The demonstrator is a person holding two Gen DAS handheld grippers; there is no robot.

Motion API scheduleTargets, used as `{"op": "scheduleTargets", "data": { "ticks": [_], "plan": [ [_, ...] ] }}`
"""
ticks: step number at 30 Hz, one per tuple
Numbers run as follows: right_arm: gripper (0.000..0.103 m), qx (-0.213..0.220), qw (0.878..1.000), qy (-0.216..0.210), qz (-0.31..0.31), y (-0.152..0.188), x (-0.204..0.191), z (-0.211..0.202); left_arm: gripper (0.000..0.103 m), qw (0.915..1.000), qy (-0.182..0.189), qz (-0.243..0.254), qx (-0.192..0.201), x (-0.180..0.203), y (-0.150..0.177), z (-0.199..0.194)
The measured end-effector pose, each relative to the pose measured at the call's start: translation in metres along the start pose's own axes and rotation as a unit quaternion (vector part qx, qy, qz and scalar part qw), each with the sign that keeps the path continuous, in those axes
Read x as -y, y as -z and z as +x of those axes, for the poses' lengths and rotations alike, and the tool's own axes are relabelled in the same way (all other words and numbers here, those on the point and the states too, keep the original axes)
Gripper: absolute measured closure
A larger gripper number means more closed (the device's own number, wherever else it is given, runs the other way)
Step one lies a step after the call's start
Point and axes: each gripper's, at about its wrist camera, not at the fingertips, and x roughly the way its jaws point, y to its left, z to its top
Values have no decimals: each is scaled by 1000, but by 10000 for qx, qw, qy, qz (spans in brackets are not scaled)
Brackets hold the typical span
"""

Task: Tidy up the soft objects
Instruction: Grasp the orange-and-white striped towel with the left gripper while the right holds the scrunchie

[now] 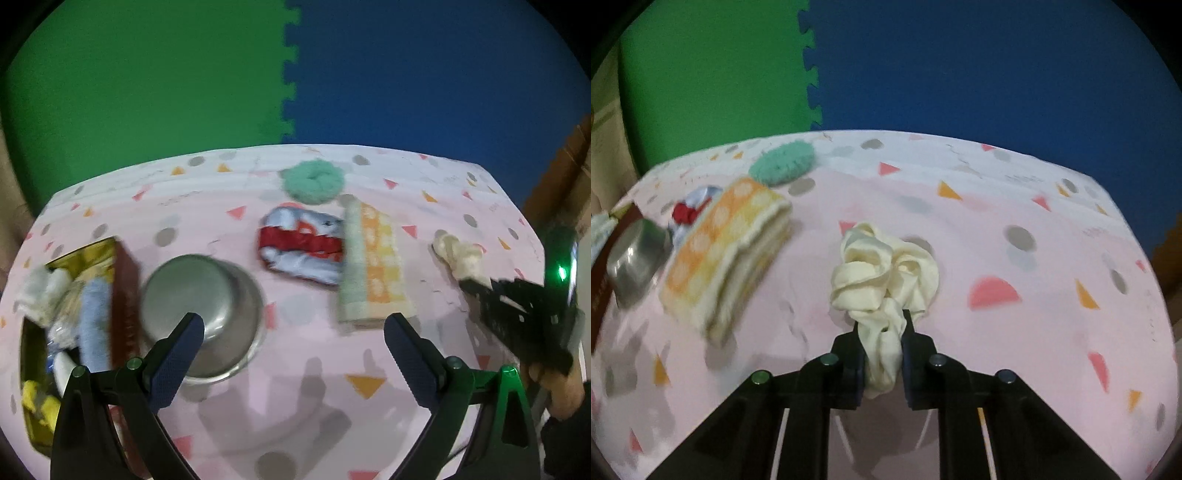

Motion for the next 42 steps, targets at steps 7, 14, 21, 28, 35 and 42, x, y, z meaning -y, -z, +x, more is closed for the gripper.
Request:
{"op": "scheduleTargets", "data": {
  "ticks": [7,14,21,28,35,42],
  "plan": [
    [88,-6,9999,-13,137,11,12,-10,6,9996,251,-30,-157,23,-17,35],
    [88,-6,10000,39,88,11,11,-10,6,9988,139,-161,-439,34,-20,72],
    [88,-11,9999,18,98,10,10,-8,57,9954,548,-391,-687,34,-14,86],
    [88,-4,9999,-41,154,12,13,-10,86,9940,759,-361,-693,40,-13,68],
    [88,-4,9998,-78,185,12,14,-9,88,9919,955,-325,-775,40,-1,43],
    [88,-1,9998,-76,192,12,14,-10,87,9911,964,228,-891,44,25,7]
  ]
}}
